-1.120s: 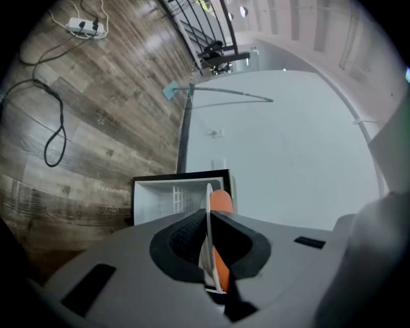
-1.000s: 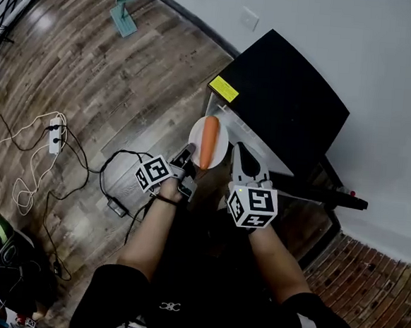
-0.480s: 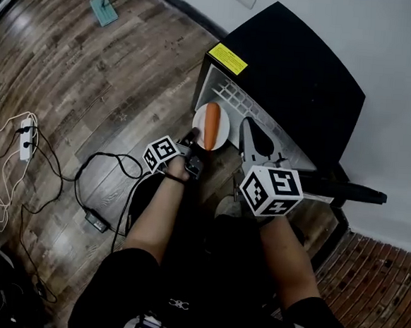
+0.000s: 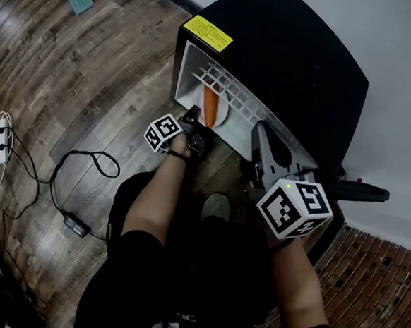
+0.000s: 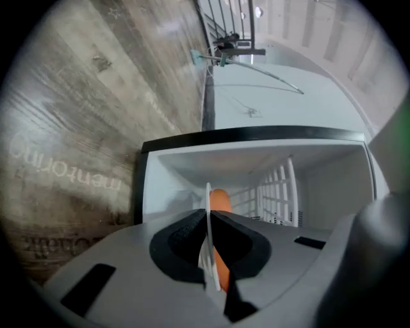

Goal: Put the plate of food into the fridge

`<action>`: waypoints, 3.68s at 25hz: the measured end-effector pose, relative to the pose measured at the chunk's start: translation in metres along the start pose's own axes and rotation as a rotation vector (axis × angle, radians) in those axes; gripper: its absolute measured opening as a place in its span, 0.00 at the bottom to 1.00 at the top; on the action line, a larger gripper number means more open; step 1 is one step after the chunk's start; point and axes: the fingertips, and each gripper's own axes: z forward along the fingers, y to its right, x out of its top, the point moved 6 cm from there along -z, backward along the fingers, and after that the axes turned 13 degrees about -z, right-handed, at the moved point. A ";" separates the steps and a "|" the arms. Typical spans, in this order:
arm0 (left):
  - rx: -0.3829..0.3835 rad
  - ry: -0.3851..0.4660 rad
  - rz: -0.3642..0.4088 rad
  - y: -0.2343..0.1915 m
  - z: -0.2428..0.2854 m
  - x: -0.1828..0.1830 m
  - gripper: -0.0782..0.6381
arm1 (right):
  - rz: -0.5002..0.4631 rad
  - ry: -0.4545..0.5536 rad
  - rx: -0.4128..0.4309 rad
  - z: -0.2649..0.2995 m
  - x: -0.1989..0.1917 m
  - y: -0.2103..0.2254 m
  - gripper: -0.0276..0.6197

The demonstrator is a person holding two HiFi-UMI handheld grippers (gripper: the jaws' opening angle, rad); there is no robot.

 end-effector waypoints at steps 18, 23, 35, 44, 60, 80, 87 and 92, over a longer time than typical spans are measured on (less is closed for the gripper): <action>0.104 0.007 0.184 -0.018 0.074 -0.012 0.14 | 0.103 -0.090 0.026 0.004 -0.022 0.030 0.06; 0.278 -0.075 0.442 -0.022 0.073 -0.013 0.14 | 0.088 -0.118 0.036 0.007 -0.027 0.025 0.06; 0.280 -0.016 1.057 0.042 0.018 -0.001 0.11 | 0.018 -0.101 0.050 0.031 -0.025 0.006 0.06; 0.186 0.021 1.329 0.167 -0.070 0.017 0.11 | -0.080 -0.052 0.068 0.080 -0.017 -0.026 0.06; 0.127 0.209 1.388 0.338 -0.184 0.034 0.10 | -0.175 0.216 0.198 0.105 0.057 -0.115 0.06; -0.025 -0.107 1.399 0.750 -0.275 -0.186 0.10 | -0.185 0.188 -0.216 -0.174 0.445 -0.058 0.06; -0.053 -0.074 1.455 0.842 -0.344 -0.220 0.10 | -0.099 0.229 -0.225 -0.253 0.532 -0.090 0.06; -0.083 -0.053 1.506 0.874 -0.358 -0.231 0.10 | -0.101 0.267 -0.236 -0.268 0.555 -0.099 0.06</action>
